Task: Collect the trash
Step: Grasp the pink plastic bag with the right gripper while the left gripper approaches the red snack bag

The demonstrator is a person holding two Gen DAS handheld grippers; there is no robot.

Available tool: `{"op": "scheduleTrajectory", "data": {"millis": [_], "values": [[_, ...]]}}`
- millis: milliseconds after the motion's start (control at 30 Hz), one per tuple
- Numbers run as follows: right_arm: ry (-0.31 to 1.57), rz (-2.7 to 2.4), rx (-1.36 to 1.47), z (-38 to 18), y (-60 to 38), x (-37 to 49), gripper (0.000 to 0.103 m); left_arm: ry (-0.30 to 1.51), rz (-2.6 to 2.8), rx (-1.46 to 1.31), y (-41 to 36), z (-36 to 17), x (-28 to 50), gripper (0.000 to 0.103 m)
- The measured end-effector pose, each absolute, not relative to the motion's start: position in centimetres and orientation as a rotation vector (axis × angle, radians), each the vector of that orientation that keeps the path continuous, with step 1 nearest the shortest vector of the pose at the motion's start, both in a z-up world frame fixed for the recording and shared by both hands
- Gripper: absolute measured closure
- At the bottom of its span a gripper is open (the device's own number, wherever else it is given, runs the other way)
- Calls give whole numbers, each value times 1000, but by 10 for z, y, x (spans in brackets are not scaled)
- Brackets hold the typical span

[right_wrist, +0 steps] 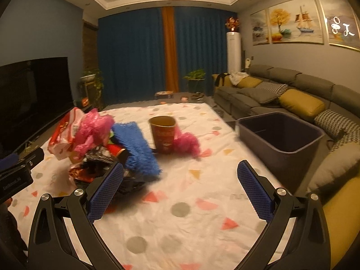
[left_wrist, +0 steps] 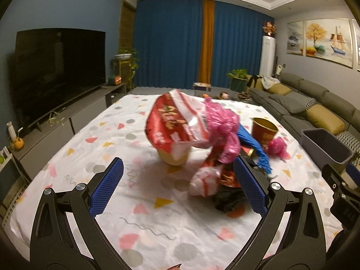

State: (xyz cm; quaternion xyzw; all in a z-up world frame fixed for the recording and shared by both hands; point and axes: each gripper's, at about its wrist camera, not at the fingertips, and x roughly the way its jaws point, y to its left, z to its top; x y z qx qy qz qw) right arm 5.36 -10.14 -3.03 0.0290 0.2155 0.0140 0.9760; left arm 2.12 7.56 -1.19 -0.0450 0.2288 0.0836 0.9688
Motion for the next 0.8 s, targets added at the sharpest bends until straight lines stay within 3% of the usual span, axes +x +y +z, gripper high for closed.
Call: {"op": "scheduleTrajectory", "data": {"millis": [433, 633, 700, 800], "values": [[442, 218, 45, -23, -29, 114, 6, 453, 242, -118, 122, -12, 40, 13], [486, 262, 67, -25, -7, 152, 16, 444, 262, -132, 139, -9, 48, 18], [505, 274, 69, -28, -3, 160, 26, 447, 269, -132, 144, -10, 51, 18], [529, 299, 77, -31, 5, 169, 32, 460, 273, -141, 149, -13, 59, 19]]}}
